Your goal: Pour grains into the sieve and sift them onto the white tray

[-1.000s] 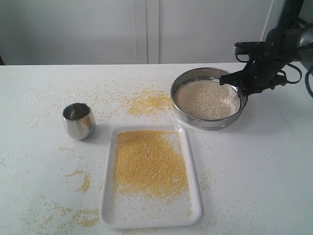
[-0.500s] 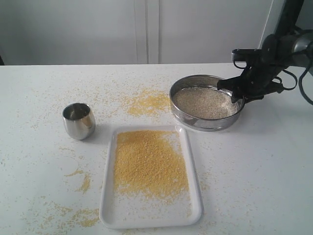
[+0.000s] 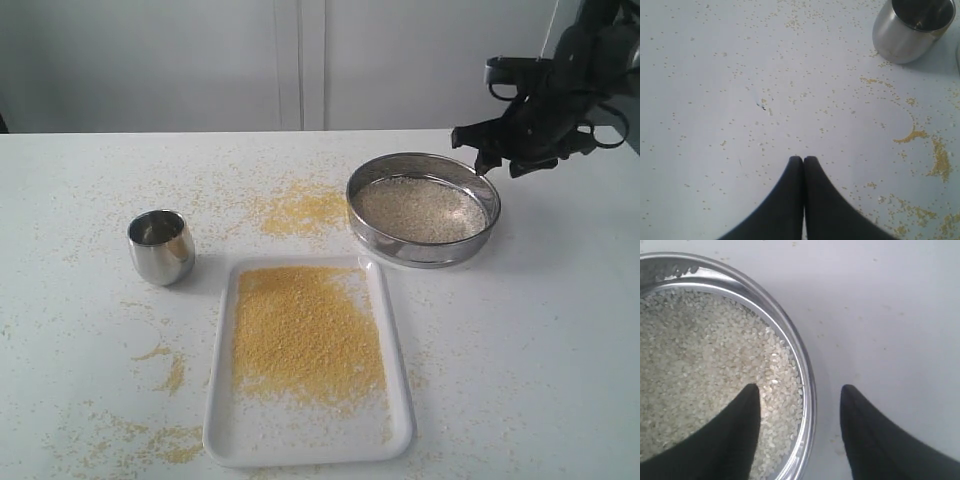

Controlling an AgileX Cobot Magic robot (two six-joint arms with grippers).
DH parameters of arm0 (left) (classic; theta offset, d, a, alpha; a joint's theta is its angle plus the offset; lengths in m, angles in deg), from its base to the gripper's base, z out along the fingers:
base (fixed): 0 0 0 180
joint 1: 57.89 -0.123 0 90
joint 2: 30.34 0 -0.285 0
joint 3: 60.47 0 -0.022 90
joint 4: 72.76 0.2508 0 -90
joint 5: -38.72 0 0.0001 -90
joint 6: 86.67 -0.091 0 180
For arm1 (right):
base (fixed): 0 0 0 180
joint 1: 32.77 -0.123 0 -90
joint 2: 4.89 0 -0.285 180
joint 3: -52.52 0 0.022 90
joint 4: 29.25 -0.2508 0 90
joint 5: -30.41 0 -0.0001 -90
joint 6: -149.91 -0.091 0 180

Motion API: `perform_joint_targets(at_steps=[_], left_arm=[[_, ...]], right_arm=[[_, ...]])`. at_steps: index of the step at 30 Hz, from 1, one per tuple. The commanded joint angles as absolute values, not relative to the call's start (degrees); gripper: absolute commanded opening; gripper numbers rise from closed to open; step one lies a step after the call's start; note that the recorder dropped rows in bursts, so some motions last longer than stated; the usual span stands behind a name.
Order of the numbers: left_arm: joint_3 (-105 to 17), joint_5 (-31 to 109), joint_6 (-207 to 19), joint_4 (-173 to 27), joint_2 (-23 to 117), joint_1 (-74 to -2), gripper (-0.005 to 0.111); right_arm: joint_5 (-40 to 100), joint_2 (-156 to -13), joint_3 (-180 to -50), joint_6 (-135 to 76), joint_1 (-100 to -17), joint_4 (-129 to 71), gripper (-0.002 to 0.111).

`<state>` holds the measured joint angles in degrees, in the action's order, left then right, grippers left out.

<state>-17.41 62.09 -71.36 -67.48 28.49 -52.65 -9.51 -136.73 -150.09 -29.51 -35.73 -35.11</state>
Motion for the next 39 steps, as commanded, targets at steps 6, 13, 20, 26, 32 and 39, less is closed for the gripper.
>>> perform_joint_targets(at_steps=[6,13,20,26,32,39], left_arm=[[-17.0,62.4,-71.4,-68.0,28.1,-52.9,0.001],[-17.0,62.4,-71.4,-68.0,28.1,-52.9,0.001],[-17.0,62.4,-71.4,-68.0,28.1,-52.9,0.001],[-17.0,62.4,-71.4,-68.0,28.1,-52.9,0.001],[-17.0,62.4,-71.4,-68.0,28.1,-52.9,0.001],[-17.0,62.4,-71.4,-68.0,28.1,-52.9,0.001]], right_arm=[[-15.0,-130.3,-150.2,-25.6,-36.9,-34.1,0.014],[-17.1,-125.6,-147.8,-25.2,-39.6,-33.7,0.000],[-16.4,-119.9,-141.3,-25.2,-41.9,-32.9,0.000],[-13.7,-113.0,-133.4,-25.2,-42.5,-32.8,0.000],[-10.8,-105.4,-125.2,-25.2,-42.5,-32.2,0.000],[-9.1,-96.7,-117.8,-24.1,-42.5,-32.2,0.000]])
